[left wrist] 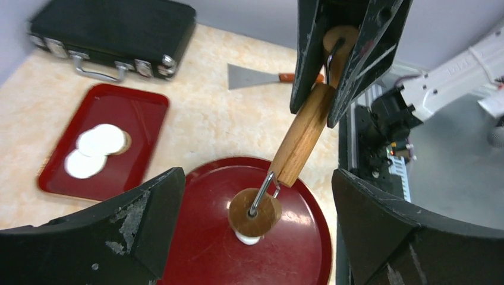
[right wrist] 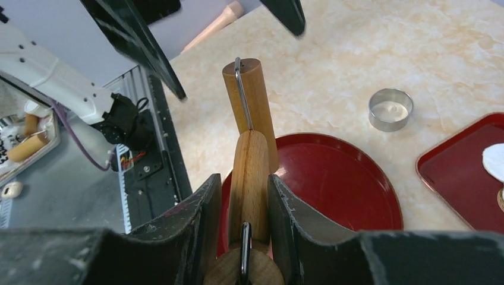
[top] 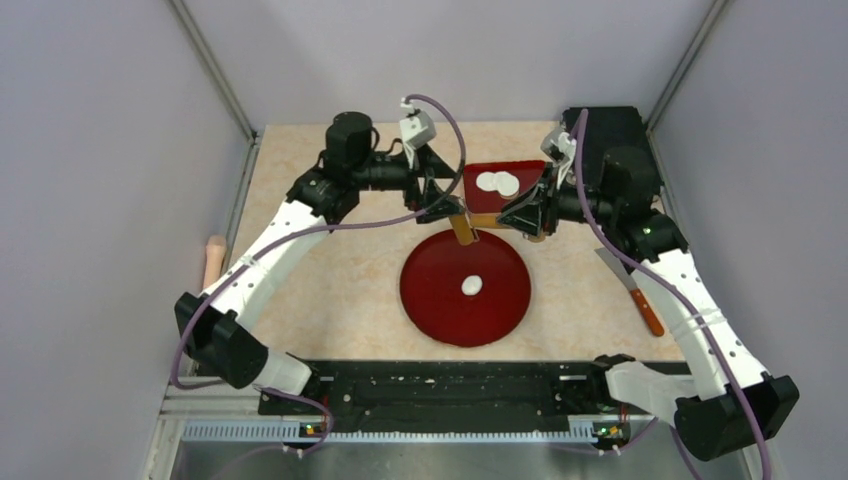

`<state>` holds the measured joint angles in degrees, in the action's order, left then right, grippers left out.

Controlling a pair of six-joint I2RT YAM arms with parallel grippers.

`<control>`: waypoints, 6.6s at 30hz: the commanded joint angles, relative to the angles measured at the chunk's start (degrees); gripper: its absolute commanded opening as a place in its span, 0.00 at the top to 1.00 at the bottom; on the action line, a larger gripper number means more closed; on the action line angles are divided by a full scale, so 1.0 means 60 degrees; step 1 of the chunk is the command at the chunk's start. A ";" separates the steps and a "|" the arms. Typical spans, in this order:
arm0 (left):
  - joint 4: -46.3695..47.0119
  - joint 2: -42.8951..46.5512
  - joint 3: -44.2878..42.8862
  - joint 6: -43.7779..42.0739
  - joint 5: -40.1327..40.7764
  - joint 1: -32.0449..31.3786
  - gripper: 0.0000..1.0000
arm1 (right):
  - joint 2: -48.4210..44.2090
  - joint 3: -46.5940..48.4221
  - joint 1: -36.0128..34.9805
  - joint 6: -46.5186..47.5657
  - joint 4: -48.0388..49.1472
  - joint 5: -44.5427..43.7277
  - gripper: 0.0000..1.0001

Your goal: Roll out the dumpling wrappers from the dough

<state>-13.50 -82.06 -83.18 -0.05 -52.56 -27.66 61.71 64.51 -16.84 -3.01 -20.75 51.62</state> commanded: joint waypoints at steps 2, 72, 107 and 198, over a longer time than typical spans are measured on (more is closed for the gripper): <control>-0.1500 -0.0629 -0.0420 -0.1832 0.0309 -0.1119 0.01 | -0.0497 0.0071 -0.0115 -0.0045 0.0559 0.0866 1.00; -0.0490 0.2053 0.3546 -0.1001 -0.0189 0.3761 0.19 | 0.3364 -0.2704 -0.4647 0.7504 0.1224 -0.3889 0.32; -0.2675 0.2077 -0.0314 -0.3428 -0.2628 0.3100 0.01 | 0.3750 0.2578 -0.2066 0.5660 -0.4788 0.2915 1.00; 0.7833 0.0321 0.4290 0.5666 -0.1536 0.0087 1.00 | 0.2214 -0.3817 -0.0518 -0.7503 1.3127 0.1373 0.34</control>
<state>29.98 -80.07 -57.47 34.83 -62.11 -26.44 75.11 40.16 -19.49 -46.96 54.46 60.90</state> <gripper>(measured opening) 0.394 0.669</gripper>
